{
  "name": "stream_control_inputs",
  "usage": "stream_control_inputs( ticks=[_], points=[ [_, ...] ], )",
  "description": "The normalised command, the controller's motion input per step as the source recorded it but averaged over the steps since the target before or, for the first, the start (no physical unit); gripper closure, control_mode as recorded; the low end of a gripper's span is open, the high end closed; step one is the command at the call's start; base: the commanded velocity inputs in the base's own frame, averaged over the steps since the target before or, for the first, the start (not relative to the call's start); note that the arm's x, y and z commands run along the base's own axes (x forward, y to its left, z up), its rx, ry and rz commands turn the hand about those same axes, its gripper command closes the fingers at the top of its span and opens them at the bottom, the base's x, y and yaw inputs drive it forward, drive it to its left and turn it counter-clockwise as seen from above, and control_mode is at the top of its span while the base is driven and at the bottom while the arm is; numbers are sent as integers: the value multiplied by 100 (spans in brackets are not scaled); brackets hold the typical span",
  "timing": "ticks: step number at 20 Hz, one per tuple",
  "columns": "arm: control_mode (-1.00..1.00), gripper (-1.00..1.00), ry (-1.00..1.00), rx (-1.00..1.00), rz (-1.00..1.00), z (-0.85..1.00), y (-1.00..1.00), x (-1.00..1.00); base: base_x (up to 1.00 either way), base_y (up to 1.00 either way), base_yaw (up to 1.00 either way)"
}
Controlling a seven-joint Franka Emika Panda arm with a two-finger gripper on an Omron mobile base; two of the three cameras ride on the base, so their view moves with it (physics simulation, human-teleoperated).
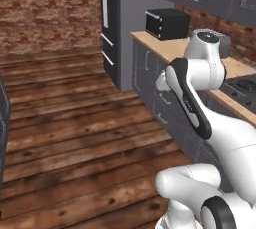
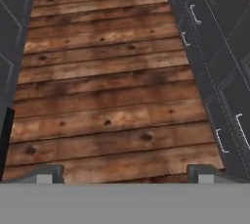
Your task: Retrieve the chicken drumstick from the fridge and place it on the saucepan with marinade on the stove.
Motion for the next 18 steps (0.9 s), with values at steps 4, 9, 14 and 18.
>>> stream_control_inputs(
  ticks=[4,9,14,18],
  points=[
    [100,-100,0,0,0,0,0,0,100,26,10],
    [100,-100,0,0,0,0,0,0,100,25,14],
    [100,-100,0,0,0,0,0,0,100,19,16],
    [100,-100,0,0,0,0,0,0,100,14,18]
  ],
)
